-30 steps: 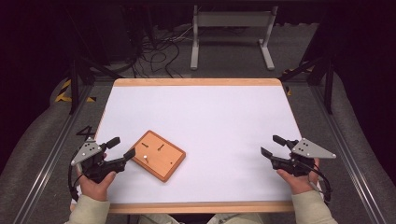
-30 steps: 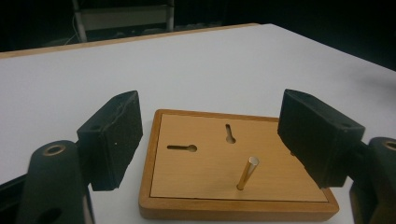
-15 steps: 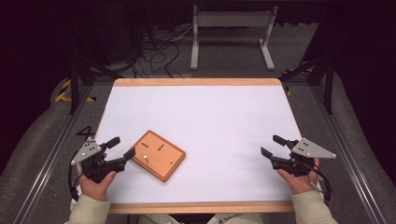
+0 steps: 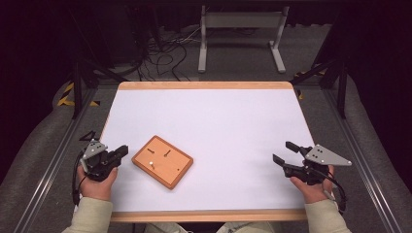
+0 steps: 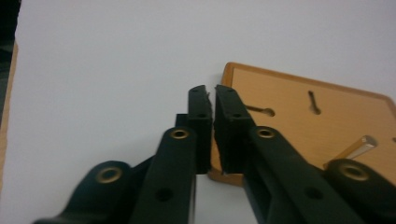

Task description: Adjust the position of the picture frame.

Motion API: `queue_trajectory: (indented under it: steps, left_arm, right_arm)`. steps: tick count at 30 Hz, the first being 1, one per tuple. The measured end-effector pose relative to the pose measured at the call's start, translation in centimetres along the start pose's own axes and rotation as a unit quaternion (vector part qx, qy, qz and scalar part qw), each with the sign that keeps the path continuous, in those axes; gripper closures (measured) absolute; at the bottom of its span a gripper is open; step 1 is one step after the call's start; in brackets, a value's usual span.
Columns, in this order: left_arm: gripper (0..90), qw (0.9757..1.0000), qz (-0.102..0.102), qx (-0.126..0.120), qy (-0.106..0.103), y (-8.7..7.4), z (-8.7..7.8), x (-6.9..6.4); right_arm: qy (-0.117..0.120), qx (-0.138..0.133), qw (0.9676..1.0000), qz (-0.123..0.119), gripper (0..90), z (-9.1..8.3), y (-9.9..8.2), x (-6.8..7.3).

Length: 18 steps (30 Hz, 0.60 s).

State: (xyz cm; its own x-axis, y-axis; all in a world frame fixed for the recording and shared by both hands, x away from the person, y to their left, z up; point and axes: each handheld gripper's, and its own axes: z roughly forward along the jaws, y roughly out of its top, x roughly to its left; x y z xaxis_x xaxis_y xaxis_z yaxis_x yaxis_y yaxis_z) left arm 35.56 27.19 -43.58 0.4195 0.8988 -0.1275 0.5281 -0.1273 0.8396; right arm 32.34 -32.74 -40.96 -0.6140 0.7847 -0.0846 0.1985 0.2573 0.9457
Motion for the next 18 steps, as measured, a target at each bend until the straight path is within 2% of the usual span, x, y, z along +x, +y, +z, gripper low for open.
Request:
queue_trajectory:
  steps: [7, 8, 9, 10, 12, 13, 14, 18]
  left_arm:
    - [90.0, 0.9981, -0.014, 0.059, 0.006, -0.2, 1.3, 0.9]
    - [90.0, 0.9981, -0.014, 0.059, 0.006, -0.2, 1.3, 0.9]
    - [89.9, 0.9975, -0.016, 0.069, 0.007, -0.2, 1.5, 0.9]
    - [90.0, 0.9956, -0.018, 0.092, 0.008, -0.3, 2.0, 0.9]
    - [89.9, 0.9938, -0.021, 0.109, 0.005, -0.4, 2.4, 0.9]
    - [89.9, 0.9938, -0.021, 0.109, 0.005, -0.4, 2.4, 0.9]
    - [90.0, 0.9920, -0.023, 0.124, 0.003, -0.5, 2.6, 0.9]
    - [90.0, 0.9908, -0.026, 0.133, -0.004, -0.5, 2.7, 1.0]
  right_arm:
    - [-0.001, 0.003, 1.0000, 0.001, 32.9, -0.1, -0.1, 0.0]
    - [-0.001, 0.003, 1.0000, 0.001, 32.9, -0.1, -0.1, 0.0]
    - [-0.001, 0.003, 1.0000, 0.001, 32.9, -0.1, -0.1, 0.0]
    - [-0.001, 0.003, 1.0000, 0.001, 32.9, -0.1, -0.1, 0.0]
    - [-0.001, 0.003, 1.0000, 0.001, 32.9, -0.1, -0.1, 0.0]
    - [-0.001, 0.003, 1.0000, 0.001, 32.9, -0.1, -0.1, 0.0]
    - [-0.002, 0.004, 1.0000, 0.001, 32.9, -0.1, -0.1, 0.0]
    - [-0.002, 0.004, 1.0000, 0.000, 32.9, -0.1, -0.1, 0.0]
